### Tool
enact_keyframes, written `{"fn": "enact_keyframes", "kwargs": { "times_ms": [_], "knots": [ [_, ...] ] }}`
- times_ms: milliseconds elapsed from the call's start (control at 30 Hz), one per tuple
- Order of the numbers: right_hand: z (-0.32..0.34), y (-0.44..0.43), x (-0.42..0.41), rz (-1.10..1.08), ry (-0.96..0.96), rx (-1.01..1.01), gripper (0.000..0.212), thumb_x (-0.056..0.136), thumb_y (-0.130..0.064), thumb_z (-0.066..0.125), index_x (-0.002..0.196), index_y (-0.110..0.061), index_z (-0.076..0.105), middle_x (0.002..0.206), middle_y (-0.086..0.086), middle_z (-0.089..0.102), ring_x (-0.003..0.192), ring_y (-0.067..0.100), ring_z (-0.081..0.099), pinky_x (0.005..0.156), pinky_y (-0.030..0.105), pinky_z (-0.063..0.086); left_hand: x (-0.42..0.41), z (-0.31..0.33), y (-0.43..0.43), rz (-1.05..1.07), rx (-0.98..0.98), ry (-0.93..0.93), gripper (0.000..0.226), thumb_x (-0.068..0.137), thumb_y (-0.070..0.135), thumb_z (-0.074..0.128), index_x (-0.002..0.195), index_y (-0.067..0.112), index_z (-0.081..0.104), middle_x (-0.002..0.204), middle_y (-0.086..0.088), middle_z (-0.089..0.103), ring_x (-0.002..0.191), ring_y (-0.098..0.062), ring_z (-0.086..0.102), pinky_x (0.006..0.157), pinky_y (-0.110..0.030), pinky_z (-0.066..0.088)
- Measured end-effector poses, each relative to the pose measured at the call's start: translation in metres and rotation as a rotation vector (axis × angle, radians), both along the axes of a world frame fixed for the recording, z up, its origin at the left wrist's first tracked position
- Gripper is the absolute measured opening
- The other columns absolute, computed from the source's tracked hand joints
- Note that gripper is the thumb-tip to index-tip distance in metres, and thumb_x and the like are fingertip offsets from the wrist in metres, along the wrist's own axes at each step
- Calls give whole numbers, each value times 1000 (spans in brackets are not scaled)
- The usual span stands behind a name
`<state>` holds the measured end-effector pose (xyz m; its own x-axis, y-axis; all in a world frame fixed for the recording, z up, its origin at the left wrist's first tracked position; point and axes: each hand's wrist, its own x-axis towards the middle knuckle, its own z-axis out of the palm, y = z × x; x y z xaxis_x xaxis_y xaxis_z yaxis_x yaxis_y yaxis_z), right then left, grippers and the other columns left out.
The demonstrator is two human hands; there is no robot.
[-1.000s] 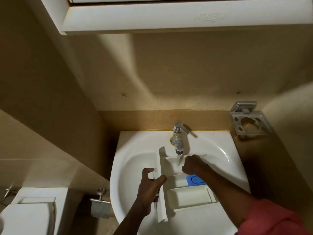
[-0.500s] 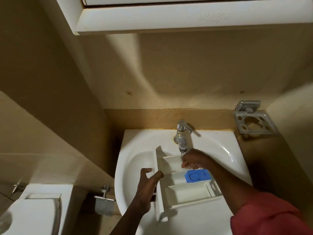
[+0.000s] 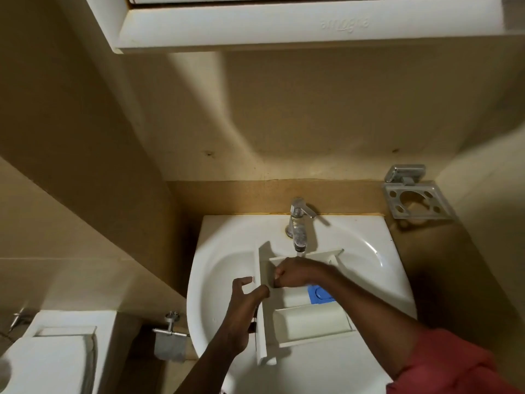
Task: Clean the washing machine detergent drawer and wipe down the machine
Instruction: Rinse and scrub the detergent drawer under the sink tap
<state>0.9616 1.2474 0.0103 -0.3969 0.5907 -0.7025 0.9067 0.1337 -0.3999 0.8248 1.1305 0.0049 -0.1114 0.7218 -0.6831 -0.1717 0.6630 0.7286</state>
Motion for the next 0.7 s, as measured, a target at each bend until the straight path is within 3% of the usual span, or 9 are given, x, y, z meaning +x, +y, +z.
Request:
{"fn": "enact_keyframes", "kwargs": {
  "times_ms": [133, 200, 300, 367, 433, 500, 600, 700],
  "knots": [
    [-7, 10, 32, -67, -243, 174, 40, 85, -22, 53, 120, -4, 59, 125, 16, 62, 114, 32, 59, 87, 32, 47, 1, 6, 0, 2, 17, 28, 41, 84, 20, 64, 117, 31, 43, 81, -9, 66, 65, -20, 61, 59, -32, 52],
    [-13, 7, 30, -84, -256, 272, 37, 84, -22, 52, 116, -6, 60, 121, 15, 64, 111, 31, 60, 89, 31, 48, 1, 6, 2, 1, 29, 41, 45, 81, 22, 67, 117, 31, 41, 89, -15, 65, 67, -22, 61, 62, -34, 53],
    [-9, 2, 6, -9, -76, 158, 21, 89, -21, 50, 98, -8, 63, 112, 14, 66, 92, 23, 57, 70, 24, 42, 1, 5, 1, -2, 15, 18, 54, 68, 30, 67, 116, 32, 42, 83, -12, 62, 69, -22, 57, 64, -35, 49],
    [-4, -3, -9, 4, 76, 38, 16, 89, -21, 54, 96, -12, 64, 107, 9, 65, 91, 18, 53, 72, 26, 40, 1, 3, -1, 14, 1, -8, 51, 71, 30, 66, 116, 32, 43, 81, -8, 63, 70, -22, 58, 64, -35, 49],
    [-4, -3, -10, 11, 111, -13, 16, 91, -23, 55, 99, -16, 66, 109, 4, 64, 96, 17, 55, 81, 29, 43, 0, -1, -2, 48, -15, -13, 45, 78, 29, 68, 115, 31, 42, 82, -7, 65, 71, -24, 57, 67, -35, 48],
    [-7, 2, 4, 17, 26, -45, 27, 93, -28, 53, 109, -12, 67, 115, 5, 65, 103, 21, 59, 89, 32, 46, -2, -1, -1, 55, -24, 5, 50, 70, 38, 70, 112, 32, 42, 83, -10, 64, 71, -25, 56, 67, -37, 47],
    [-12, 14, 30, -183, -129, 98, 24, 87, -20, 56, 103, -7, 65, 98, 9, 66, 105, 30, 63, 75, 26, 45, -3, 2, 0, 42, -19, 25, 59, 59, 45, 70, 110, 32, 42, 84, -13, 63, 71, -25, 58, 64, -37, 49],
    [-16, 15, 31, -270, -185, 265, 36, 87, -23, 50, 117, -5, 59, 119, 15, 63, 112, 32, 59, 84, 29, 44, -4, 5, 2, 13, -10, 44, 62, 59, 46, 70, 111, 31, 40, 84, -13, 60, 73, -25, 57, 65, -37, 49]
  ]
}}
